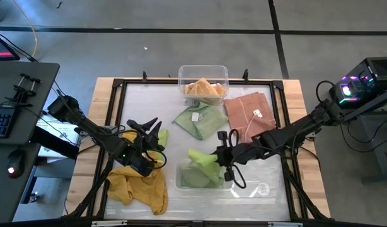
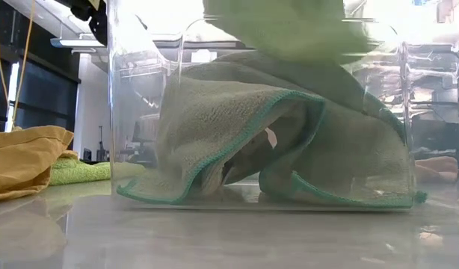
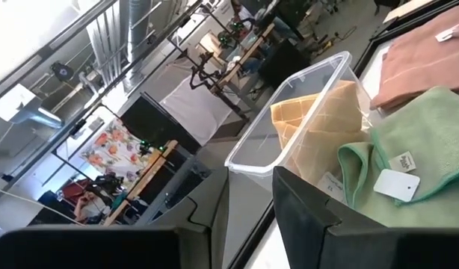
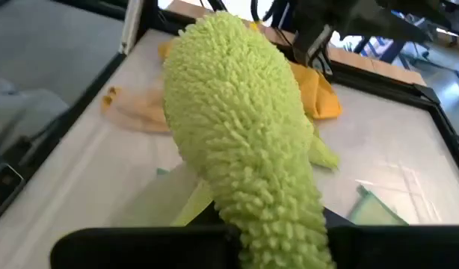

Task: Sort towels by color in basket
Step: Put the top light green towel into the bottom transparent bin

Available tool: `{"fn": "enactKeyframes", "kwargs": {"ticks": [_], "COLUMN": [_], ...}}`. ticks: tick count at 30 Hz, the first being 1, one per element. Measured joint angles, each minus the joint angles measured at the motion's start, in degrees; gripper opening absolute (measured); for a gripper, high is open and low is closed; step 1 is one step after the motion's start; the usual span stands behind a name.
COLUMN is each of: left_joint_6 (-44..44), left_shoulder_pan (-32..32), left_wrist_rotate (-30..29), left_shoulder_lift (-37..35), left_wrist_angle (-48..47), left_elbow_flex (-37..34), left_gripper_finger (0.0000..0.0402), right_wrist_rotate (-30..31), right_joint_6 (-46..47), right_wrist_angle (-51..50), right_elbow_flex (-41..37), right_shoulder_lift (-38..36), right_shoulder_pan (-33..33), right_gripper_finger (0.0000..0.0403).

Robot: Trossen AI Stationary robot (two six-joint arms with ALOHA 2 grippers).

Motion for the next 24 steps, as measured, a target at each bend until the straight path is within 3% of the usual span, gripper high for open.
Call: {"fn": "enactKeyframes", "kwargs": {"ticks": [4,14,20,24], "left_joint_6": [-0.1,-0.6,-0.6,-0.7], "left_shoulder_pan": [0.0,0.0,0.0,0.0], "left_wrist_rotate": [0.0,0.0,0.0,0.0], "left_shoulder_lift": [0.0,0.0,0.0,0.0], "left_wrist_angle": [0.0,0.3,0.3,0.3], "left_elbow_flex": [0.0,0.0,0.0,0.0], "left_gripper_finger": [0.009,0.009,0.009,0.009], "right_wrist_rotate": [-1.9,-20.5,-21.3,-21.4], "right_joint_6": [0.1,2.6,0.4,0.0], "right_wrist_angle": [-6.0,-11.7,-11.7,-11.2], "right_elbow_flex": [2.8,6.2,6.2,6.2], "right_shoulder_lift": [0.0,4.7,8.3,8.8], "right_shoulder_pan": [-0.8,-6.6,-7.7,-7.8], "right_gripper_finger": [0.0011,0.0012,0.0018,0.0059]}}
